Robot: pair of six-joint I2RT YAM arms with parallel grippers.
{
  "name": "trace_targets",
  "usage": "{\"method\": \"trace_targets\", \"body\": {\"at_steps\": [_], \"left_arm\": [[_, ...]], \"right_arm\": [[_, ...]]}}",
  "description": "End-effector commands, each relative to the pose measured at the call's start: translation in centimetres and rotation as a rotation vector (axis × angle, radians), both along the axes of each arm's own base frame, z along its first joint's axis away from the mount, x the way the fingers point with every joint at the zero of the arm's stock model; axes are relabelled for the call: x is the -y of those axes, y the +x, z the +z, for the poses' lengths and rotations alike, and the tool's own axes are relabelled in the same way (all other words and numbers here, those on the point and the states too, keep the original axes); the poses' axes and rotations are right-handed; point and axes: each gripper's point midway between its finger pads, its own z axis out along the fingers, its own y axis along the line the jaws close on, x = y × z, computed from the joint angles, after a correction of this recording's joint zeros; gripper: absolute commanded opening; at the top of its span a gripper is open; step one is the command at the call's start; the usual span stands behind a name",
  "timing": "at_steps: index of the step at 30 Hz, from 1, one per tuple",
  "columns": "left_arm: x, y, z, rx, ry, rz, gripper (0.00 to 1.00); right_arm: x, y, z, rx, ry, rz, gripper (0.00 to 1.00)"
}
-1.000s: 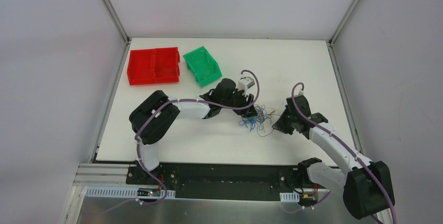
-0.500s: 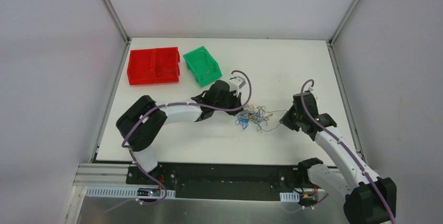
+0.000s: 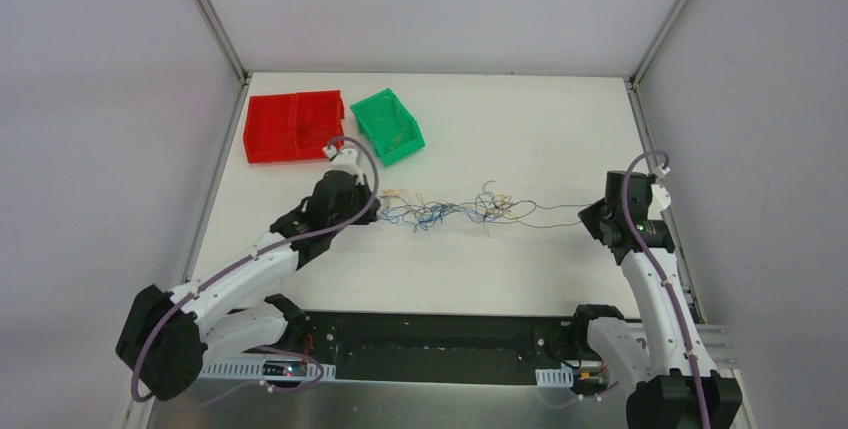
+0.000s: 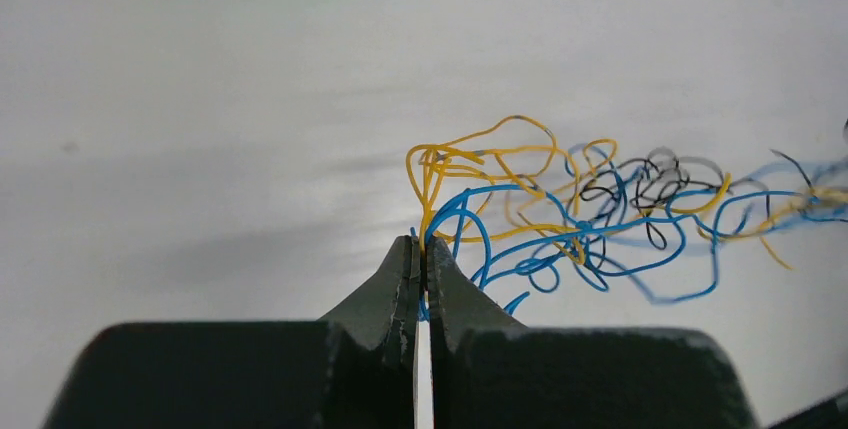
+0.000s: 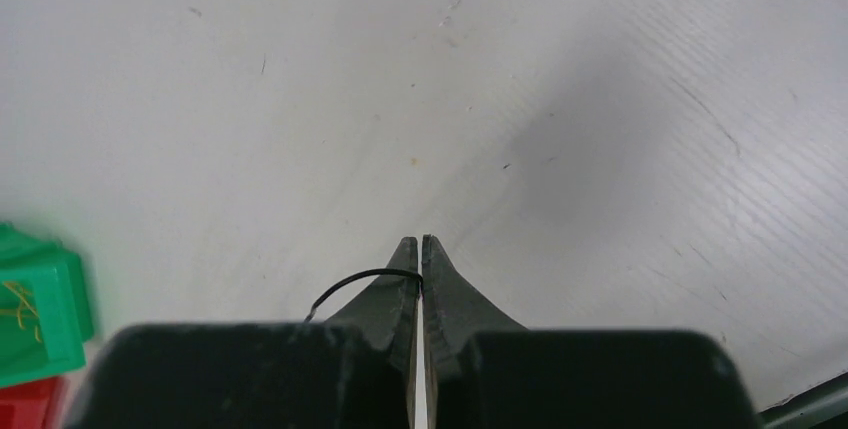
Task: Untangle the cables
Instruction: Untie the cable.
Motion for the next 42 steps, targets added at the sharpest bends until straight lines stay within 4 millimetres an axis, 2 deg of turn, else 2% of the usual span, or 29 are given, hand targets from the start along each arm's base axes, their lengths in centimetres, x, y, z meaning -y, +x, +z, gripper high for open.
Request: {"method": "trace_targets", "body": {"at_steps": [1,5,8,12,15,17,18,20,23,24,28,30,33,38,42], "left_arm": [[-8.3,-1.5,-2.2,-0.116,0.021,0.348,0.0],[-13.4,-2.4,-0.8,-0.077,0.032,0.58,0.0],[-16.6,-3.0,-0.1,-0.047,0.025,0.717,0.0],[-19.1,-3.9,0.1,-0.022,-0.002,0.859,0.0],[-21.9,-5.7,0.4,0.017,-0.014,1.033,0.0],[-22.3,-5.8,0.9,0.049,-0.018,1.044,0.0],[-22.2,-5.7,1.1,0.054,-0.027,1.036,0.0],[-20.8,-4.9,1.5,0.054,-0.071,0.973,0.0],[-15.9,-2.6,2.2,0.049,-0.156,0.698,0.0],[-13.5,-2.2,2.5,0.034,-0.197,0.579,0.0],[-7.3,-1.2,3.7,-0.002,-0.297,0.281,0.0],[-4.4,-1.5,3.5,-0.035,-0.28,0.152,0.0],[-0.3,-2.4,4.4,-0.003,-0.189,-0.006,0.0],[3.9,-3.6,4.4,-0.023,-0.158,-0.155,0.0],[5.9,-5.0,3.9,-0.034,-0.178,-0.238,0.0]], "right_arm": [[3.2,-0.5,1.0,0.019,0.004,-0.199,0.0],[6.0,-1.9,1.1,0.009,-0.026,-0.365,0.0],[6.6,-2.4,1.2,0.038,-0.013,-0.427,0.0],[7.0,-2.6,1.2,0.073,-0.005,-0.465,0.0],[7.1,-2.6,1.6,0.097,-0.001,-0.479,0.0],[6.6,-2.1,1.9,0.117,0.018,-0.442,0.0],[5.6,-1.3,2.1,0.137,0.042,-0.373,0.0],[2.7,0.4,2.4,0.173,0.122,-0.177,0.0],[-2.2,1.9,3.6,0.22,0.25,0.105,0.0],[-2.9,2.0,3.9,0.219,0.259,0.144,0.0],[-6.2,2.3,6.0,0.245,0.244,0.333,0.0],[-7.6,2.5,7.4,0.266,0.23,0.409,0.0],[-9.6,2.9,9.2,0.293,0.228,0.495,0.0],[-11.9,3.8,12.0,0.34,0.242,0.585,0.0],[-13.8,4.5,14.4,0.385,0.247,0.655,0.0]]}}
